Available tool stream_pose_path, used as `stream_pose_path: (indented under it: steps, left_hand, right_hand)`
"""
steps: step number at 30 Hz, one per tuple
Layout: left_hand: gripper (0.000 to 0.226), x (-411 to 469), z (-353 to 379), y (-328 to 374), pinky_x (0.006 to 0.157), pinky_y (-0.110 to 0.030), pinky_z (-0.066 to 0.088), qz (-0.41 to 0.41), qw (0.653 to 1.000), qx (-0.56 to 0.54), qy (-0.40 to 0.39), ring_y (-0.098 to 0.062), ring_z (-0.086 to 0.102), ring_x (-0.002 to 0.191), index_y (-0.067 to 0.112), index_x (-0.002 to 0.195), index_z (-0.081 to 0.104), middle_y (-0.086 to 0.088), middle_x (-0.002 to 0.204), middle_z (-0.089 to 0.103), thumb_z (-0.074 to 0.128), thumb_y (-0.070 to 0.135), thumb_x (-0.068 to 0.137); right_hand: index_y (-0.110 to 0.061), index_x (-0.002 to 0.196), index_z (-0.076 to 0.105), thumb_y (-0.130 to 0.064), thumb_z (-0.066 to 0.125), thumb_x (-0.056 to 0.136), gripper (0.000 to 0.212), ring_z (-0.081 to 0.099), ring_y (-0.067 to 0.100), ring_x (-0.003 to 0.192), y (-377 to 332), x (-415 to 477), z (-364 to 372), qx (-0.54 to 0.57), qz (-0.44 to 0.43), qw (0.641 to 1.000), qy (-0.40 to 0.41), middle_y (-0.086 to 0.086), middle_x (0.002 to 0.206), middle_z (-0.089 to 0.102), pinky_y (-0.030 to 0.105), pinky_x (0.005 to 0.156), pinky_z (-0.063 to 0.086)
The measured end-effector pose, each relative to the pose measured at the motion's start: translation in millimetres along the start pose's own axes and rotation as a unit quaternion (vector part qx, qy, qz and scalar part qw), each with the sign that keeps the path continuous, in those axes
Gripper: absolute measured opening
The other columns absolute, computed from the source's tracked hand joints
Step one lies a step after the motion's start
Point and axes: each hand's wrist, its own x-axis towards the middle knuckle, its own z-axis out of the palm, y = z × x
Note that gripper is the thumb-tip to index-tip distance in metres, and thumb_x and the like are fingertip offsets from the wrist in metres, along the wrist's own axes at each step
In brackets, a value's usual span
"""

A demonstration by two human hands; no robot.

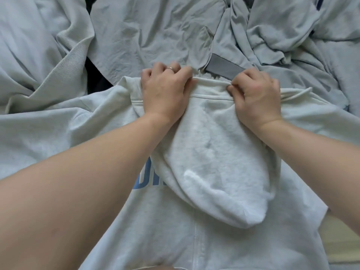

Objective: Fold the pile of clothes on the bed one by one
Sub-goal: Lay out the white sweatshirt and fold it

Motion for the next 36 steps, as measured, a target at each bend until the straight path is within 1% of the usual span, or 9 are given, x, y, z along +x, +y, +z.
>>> stream_pose_path:
  steps: [3,5,8,11,14,20,26,31,36]
  left_hand:
    - [0.025,3.5,16.4,2.1,0.094,-0.043,0.030,-0.040,0.995,0.039,-0.078,-0.030,0.048,0.114,0.026,0.106,0.063,0.004,0.120,0.060,0.046,0.045,0.101]
    - [0.025,-3.5,22.7,12.7,0.102,-0.043,0.027,-0.058,0.994,0.040,-0.079,-0.029,0.044,0.126,0.027,0.113,0.062,0.002,0.132,0.056,0.047,0.042,0.101]
    - [0.036,-35.6,16.7,30.3,0.117,-0.046,0.019,-0.035,0.997,-0.057,-0.037,-0.028,0.033,0.144,0.028,0.130,0.059,0.001,0.150,0.047,0.049,0.041,0.098]
    - [0.059,-88.1,18.6,30.5,0.125,-0.047,0.002,0.012,0.986,-0.001,-0.165,-0.024,0.006,0.156,0.033,0.157,0.029,0.003,0.168,0.017,0.028,0.056,0.102]
    - [0.068,-103.7,28.9,26.8,0.124,-0.047,-0.009,0.029,0.975,0.049,-0.217,-0.022,-0.008,0.156,0.030,0.162,0.006,0.006,0.170,-0.001,0.017,0.061,0.102]
    - [0.076,-98.6,21.3,34.3,0.122,-0.046,-0.015,0.016,0.966,-0.006,-0.259,-0.019,-0.015,0.155,0.031,0.162,0.002,0.004,0.170,-0.007,0.013,0.069,0.097]
    - [0.101,-157.3,0.1,58.0,0.123,-0.050,-0.013,0.073,0.943,-0.071,-0.317,-0.018,-0.018,0.154,0.040,0.160,0.000,0.002,0.169,-0.013,0.024,0.092,0.077]
    - [0.114,-199.6,0.0,72.9,0.123,-0.050,-0.013,0.090,0.947,-0.009,-0.307,-0.025,-0.021,0.153,0.041,0.158,-0.006,-0.002,0.169,-0.015,0.041,0.094,0.069]
    - [0.118,-203.4,-7.1,87.6,0.121,-0.050,-0.017,0.056,0.956,-0.020,-0.287,-0.024,-0.022,0.153,0.038,0.159,0.000,-0.001,0.169,-0.014,0.047,0.094,0.065]
  right_hand:
    - [-0.014,0.104,0.062,-0.028,0.052,0.100,0.018,0.052,0.035,0.110,-1.8,13.5,14.7,-0.019,0.087,0.994,-0.059,0.008,0.113,0.061,0.043,0.091,0.035]
    - [-0.015,0.109,0.062,-0.029,0.048,0.101,0.021,0.053,0.035,0.114,-7.0,13.8,22.0,-0.008,0.122,0.990,-0.071,0.008,0.116,0.062,0.046,0.099,0.032]
    - [-0.024,0.137,0.053,-0.040,0.046,0.098,0.042,0.038,0.029,0.141,-13.5,-19.7,18.9,0.014,0.054,0.997,-0.047,0.004,0.147,0.047,0.051,0.117,0.014]
    - [-0.028,0.159,0.023,-0.059,0.032,0.097,0.070,0.007,0.030,0.155,-7.0,-78.8,15.8,-0.026,-0.005,0.987,-0.156,0.003,0.169,0.011,0.056,0.122,0.003]
    - [-0.027,0.162,0.006,-0.064,0.021,0.096,0.077,-0.006,0.029,0.156,7.1,-106.3,23.4,-0.072,-0.018,0.970,-0.232,0.005,0.170,-0.004,0.055,0.124,0.000]
    - [-0.040,0.159,-0.009,-0.081,0.012,0.086,0.086,-0.024,0.019,0.152,18.0,-99.7,9.0,-0.020,-0.028,0.956,-0.290,-0.005,0.167,-0.021,0.048,0.122,-0.014]
    - [-0.042,0.156,-0.017,-0.096,0.020,0.072,0.106,-0.030,0.014,0.150,42.2,-180.9,-24.9,-0.006,-0.063,0.928,-0.368,-0.002,0.165,-0.026,0.043,0.123,-0.015]
    - [-0.033,0.150,-0.032,-0.089,0.012,0.074,0.104,-0.032,0.016,0.149,51.4,-242.9,-30.9,-0.061,-0.007,0.931,-0.359,-0.006,0.160,-0.035,0.044,0.122,-0.017]
    - [-0.032,0.160,-0.008,-0.073,0.038,0.085,0.097,-0.017,0.018,0.154,40.4,-238.0,-44.0,0.023,0.032,0.932,-0.361,-0.006,0.168,-0.016,0.049,0.125,-0.006]
